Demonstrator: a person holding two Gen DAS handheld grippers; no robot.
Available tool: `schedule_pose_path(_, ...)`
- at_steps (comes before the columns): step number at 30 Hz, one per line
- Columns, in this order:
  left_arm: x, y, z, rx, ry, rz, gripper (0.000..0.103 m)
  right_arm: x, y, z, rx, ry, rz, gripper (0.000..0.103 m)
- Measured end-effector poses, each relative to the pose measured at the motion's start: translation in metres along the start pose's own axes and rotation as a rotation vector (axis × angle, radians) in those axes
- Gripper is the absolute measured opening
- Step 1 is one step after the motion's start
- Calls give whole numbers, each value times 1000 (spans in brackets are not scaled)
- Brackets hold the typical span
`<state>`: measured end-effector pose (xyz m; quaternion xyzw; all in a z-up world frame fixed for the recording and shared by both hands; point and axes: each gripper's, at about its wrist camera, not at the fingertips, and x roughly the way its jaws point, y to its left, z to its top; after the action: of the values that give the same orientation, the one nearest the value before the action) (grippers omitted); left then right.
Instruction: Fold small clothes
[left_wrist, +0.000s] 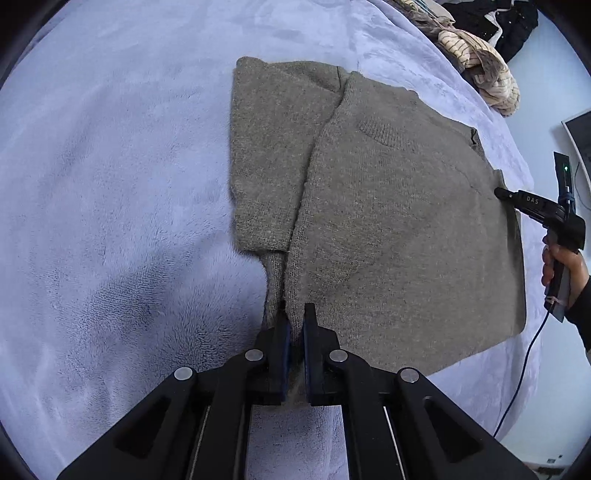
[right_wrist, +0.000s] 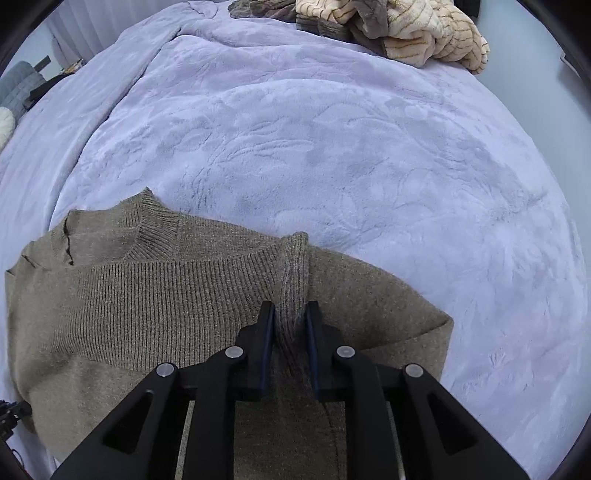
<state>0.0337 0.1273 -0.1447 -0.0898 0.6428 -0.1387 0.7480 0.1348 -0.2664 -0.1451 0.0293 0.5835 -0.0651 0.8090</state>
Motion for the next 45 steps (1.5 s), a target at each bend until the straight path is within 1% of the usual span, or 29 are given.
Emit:
schedule_pose_path(2,-8,-6,3,16,-12,27,7,-6,-6,-1,13,-4,-27,34)
schedule_pose_path(3,-13,-7,5,17,-22,39,8,-10,-12,-3,29,-6,-45,43)
schedule_pose_path(4,-21,-9,5,17,-39,66,14,-15,-20,-5,56,-11,-62,45)
schedule_pose_path(5,-29,-7,9,15,-59,99,40,-22,-30,-10,103,-19,-60,45)
schedule_pose_path(6,-40,-8,9,10,-102,136,71,-28,-39,-16,152,-19,-58,45)
schedule_pose_path(7,-52,-5,9,7,-148,144,76,-35,-50,-26,207,-13,-45,45)
schedule_pose_path(8,-61,-2,9,7,-185,135,76,-40,-58,-35,244,-10,-10,45)
schedule_pose_path(10,-69,-1,17,-6,-192,128,76,-50,-74,-58,313,-1,72,45)
schedule_pose_path(11,-70,1,19,-9,-196,132,76,-56,-81,-73,344,1,109,47)
schedule_pose_path(14,-62,-6,39,14,-197,165,76,-60,-94,-108,417,33,244,48)
schedule_pose_path(15,-56,-10,48,27,-192,173,76,-59,-96,-119,432,51,277,48)
schedule_pose_path(17,-45,-18,65,44,-190,165,76,-54,-96,-132,435,83,306,48)
schedule_pose_path(19,-29,-30,87,53,-179,150,76,-42,-93,-139,427,132,311,48)
schedule_pose_path(21,-21,-40,99,63,-176,139,76,-28,-89,-140,428,179,316,47)
schedule_pose_path(22,-16,-47,105,74,-174,140,76,-24,-86,-139,423,194,329,32)
schedule_pose_path(23,-11,-52,110,83,-176,152,73,-24,-82,-140,410,196,337,18)
schedule_pose_path(24,-7,-57,114,96,-184,178,58,-28,-77,-140,380,194,326,11)
schedule_pose_path(25,-1,-62,118,114,-186,223,46,-33,-73,-139,342,184,306,10)
schedule_pose_path(26,7,-63,121,125,-166,261,27,-39,-68,-138,298,174,282,10)
schedule_pose_path(27,17,-62,124,125,-139,290,22,-42,-64,-139,265,173,256,9)
schedule_pose_path(28,25,-60,124,117,-127,303,22,-41,-62,-141,240,180,226,9)
schedule_pose_path(30,32,-54,124,108,-127,304,22,-32,-63,-150,206,205,166,8)
schedule_pose_path(33,27,-51,124,98,-138,307,22,-27,-62,-160,198,197,158,8)
schedule_pose_path(37,5,-49,116,126,-166,352,22,-34,-61,-160,220,199,150,8)
schedule_pose_path(38,-3,-46,112,127,-171,348,22,-37,-61,-159,226,199,150,8)
schedule_pose_path(40,-18,-39,102,117,-173,307,22,-44,-62,-159,247,190,159,9)
schedule_pose_path(42,-35,-31,87,103,-170,258,22,-52,-66,-159,291,175,188,10)
schedule_pose_path(44,-47,-26,71,77,-165,212,22,-62,-73,-164,359,150,243,12)
schedule_pose_path(45,-51,-24,62,60,-161,191,22,-65,-75,-167,400,137,278,16)
